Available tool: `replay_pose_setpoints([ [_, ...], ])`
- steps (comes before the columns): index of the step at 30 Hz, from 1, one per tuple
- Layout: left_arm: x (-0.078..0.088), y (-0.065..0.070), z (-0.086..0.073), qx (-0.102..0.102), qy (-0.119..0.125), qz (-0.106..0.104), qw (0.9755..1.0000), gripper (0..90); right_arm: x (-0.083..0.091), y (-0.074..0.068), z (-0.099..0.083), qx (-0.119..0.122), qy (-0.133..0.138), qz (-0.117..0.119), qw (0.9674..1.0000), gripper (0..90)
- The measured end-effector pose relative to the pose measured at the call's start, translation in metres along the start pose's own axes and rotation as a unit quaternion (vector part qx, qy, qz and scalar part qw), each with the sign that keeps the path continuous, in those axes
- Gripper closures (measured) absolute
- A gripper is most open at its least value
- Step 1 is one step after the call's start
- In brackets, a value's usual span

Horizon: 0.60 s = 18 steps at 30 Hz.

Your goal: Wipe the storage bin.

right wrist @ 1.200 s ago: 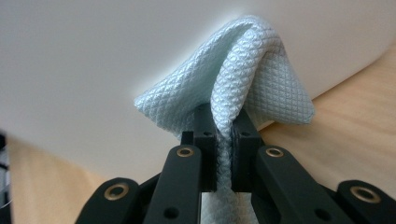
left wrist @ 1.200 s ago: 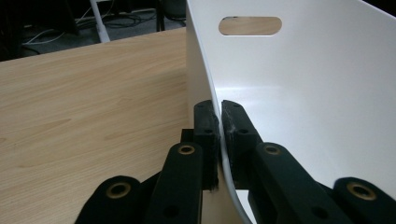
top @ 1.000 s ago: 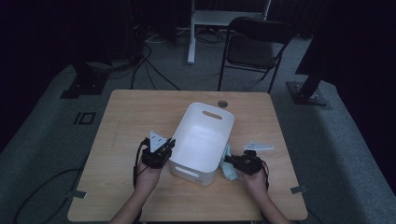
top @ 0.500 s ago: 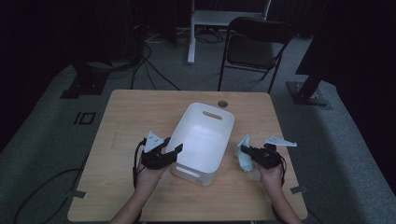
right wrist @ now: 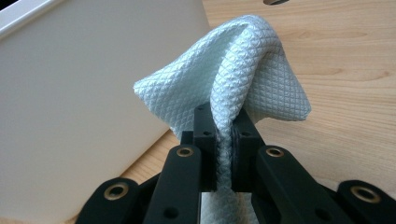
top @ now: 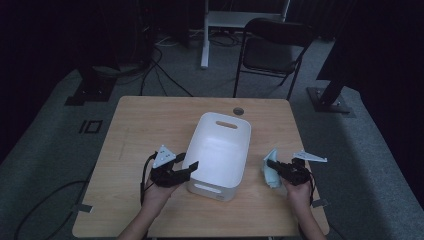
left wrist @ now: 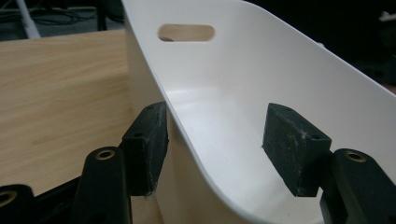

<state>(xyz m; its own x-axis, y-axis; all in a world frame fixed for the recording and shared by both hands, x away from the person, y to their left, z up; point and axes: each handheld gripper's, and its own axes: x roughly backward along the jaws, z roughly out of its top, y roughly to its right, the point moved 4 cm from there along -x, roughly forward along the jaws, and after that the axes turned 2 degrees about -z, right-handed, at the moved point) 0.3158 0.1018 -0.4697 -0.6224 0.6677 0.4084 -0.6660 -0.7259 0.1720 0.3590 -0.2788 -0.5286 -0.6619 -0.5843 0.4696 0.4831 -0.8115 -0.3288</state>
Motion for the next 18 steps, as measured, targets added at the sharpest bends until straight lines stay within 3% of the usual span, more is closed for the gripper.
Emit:
replay_pose_setpoints([
  [1,0.000,0.000,0.000,0.000,0.000,0.000,1.0000,40.9,0.000,0.000,0.000,-0.001,0.001,0.001,1.0000,83.9],
  [3,0.007,0.014,-0.005,-0.011,-0.015,-0.026,0.9995,40.9,0.001,0.002,0.000,-0.005,0.002,-0.001,1.0000,83.9],
  [6,0.009,0.020,-0.006,-0.015,-0.023,-0.042,0.9987,40.9,0.001,0.003,0.001,-0.007,0.004,-0.001,1.0000,83.9],
  [7,0.013,0.027,-0.007,-0.018,-0.030,-0.068,0.9971,41.8,0.002,0.003,0.001,-0.010,0.004,0.000,0.9999,83.8],
  [9,0.015,0.031,-0.007,-0.020,-0.032,-0.077,0.9963,41.5,0.002,0.003,0.001,-0.009,0.005,-0.001,0.9999,83.8],
  [13,0.018,0.031,-0.003,-0.024,-0.027,-0.080,0.9961,41.0,0.003,0.004,0.002,-0.008,0.009,0.001,0.9999,83.8],
  [18,0.017,0.017,0.008,-0.026,-0.007,-0.083,0.9962,40.4,0.007,0.005,0.003,-0.008,0.014,0.001,0.9999,83.7],
])
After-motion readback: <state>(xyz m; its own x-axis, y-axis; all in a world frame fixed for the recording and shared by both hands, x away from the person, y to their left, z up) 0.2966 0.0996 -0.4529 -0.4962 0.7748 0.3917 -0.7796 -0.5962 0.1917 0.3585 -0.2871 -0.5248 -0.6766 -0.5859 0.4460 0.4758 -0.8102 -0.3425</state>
